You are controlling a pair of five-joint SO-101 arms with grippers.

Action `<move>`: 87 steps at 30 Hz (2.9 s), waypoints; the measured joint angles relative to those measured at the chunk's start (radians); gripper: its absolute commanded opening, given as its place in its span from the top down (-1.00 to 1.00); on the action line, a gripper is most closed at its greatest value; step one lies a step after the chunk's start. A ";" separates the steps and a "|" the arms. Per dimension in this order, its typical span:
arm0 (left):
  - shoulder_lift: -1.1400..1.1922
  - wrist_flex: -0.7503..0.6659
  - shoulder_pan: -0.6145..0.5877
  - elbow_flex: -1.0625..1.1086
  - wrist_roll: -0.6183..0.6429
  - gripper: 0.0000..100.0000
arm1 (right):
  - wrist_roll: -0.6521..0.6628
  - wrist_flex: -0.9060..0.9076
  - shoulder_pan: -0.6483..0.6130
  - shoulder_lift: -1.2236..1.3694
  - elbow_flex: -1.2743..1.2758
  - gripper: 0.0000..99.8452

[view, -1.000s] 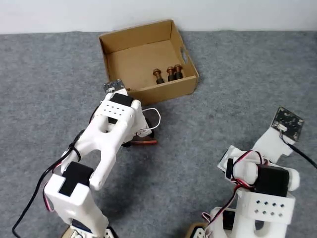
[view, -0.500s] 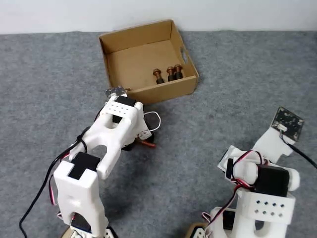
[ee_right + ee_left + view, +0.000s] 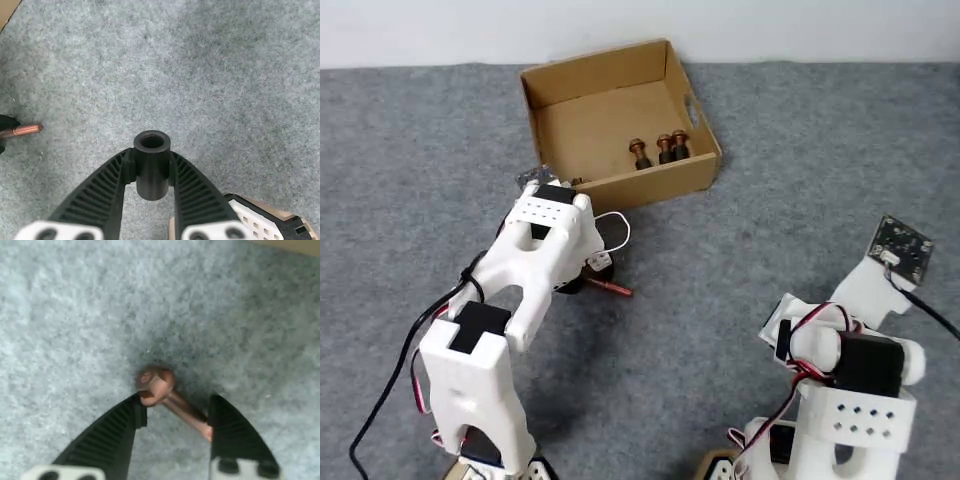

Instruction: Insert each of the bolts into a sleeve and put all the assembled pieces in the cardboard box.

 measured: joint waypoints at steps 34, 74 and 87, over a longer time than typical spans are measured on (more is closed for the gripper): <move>-0.103 0.061 -0.009 0.008 -0.021 0.99 | 0.000 0.002 -0.049 -0.023 0.000 0.98; -1.855 -0.304 0.250 0.746 -0.344 0.99 | 0.368 -0.577 -0.535 -0.644 0.520 0.98; -2.061 -0.451 0.278 0.813 -0.333 0.99 | 0.448 -0.712 -0.809 -0.647 0.535 0.98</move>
